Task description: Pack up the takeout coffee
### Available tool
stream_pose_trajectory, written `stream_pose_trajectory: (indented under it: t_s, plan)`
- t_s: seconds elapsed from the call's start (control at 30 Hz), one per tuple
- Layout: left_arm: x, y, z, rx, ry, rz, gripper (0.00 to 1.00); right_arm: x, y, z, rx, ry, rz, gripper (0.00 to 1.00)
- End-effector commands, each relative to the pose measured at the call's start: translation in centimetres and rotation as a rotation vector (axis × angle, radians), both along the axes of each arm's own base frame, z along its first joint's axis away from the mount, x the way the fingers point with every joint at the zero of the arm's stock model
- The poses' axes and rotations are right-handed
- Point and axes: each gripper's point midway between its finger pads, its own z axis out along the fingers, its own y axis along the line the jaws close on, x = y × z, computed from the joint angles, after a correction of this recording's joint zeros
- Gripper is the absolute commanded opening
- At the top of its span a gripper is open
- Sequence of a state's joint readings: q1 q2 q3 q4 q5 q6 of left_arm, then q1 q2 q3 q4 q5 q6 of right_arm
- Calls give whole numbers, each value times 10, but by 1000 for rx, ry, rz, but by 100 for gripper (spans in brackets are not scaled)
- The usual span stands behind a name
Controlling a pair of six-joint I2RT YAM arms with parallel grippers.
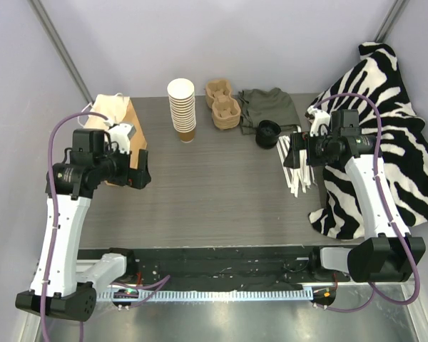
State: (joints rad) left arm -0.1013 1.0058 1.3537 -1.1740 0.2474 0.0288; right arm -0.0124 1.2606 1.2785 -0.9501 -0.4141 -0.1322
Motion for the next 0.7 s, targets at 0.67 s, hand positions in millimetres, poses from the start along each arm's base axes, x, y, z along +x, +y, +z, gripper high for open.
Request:
stream_pose_trajectory:
  t_s: [0.67]
  plan:
    - [215, -45, 204, -128, -608, -100, 100, 30, 14, 23, 95, -83, -1, 100]
